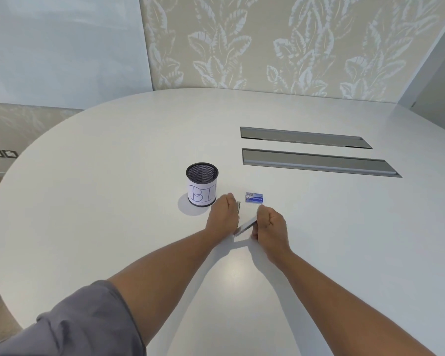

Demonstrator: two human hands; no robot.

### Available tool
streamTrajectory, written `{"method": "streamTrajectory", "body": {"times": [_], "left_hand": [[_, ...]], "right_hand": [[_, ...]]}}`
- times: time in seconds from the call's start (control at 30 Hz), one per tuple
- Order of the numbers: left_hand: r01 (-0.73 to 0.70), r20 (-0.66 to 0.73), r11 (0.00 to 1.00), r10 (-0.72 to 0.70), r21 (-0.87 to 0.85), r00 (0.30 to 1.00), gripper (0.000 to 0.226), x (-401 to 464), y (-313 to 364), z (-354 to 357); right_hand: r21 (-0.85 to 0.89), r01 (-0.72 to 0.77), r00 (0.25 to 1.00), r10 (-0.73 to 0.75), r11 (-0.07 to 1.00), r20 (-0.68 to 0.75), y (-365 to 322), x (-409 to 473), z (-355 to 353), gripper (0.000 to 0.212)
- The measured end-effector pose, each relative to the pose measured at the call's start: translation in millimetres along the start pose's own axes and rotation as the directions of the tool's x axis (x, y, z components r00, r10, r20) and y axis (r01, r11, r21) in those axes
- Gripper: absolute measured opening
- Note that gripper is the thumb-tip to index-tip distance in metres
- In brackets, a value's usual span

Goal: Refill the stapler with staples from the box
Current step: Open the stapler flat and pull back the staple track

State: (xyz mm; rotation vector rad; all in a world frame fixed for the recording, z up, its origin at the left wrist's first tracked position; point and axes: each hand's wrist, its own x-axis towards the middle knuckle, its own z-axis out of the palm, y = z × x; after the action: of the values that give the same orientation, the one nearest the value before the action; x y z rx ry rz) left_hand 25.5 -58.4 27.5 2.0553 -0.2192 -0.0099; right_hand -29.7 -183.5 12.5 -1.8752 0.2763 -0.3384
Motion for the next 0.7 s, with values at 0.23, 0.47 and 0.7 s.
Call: {"method": "streamTrajectory", "body": {"times": [0.23, 0.47, 0.7], "left_hand": [[0.068, 0.018, 0.984, -0.066, -0.166, 0.998, 0.041, -3, -9, -2], [0.135, 0.168, 0.936, -0.083, -0.326, 0.982, 0.037, -2, -15, -14], [0.165, 0.154, 0.930, -0.120, -0.328, 0.981, 0.030, -1, -14, -16]], "right_hand": [[0.023, 0.044, 0.998, -0.043, 0.999, -0.048, 1, -7, 0, 0.049], [0.039, 0.058, 0.996, -0.056, 0.998, -0.066, 0, -8, -9, 0.026], [-0.087, 0.185, 0.982, -0.187, 0.979, -0.019, 7, -24, -16, 0.013]]}}
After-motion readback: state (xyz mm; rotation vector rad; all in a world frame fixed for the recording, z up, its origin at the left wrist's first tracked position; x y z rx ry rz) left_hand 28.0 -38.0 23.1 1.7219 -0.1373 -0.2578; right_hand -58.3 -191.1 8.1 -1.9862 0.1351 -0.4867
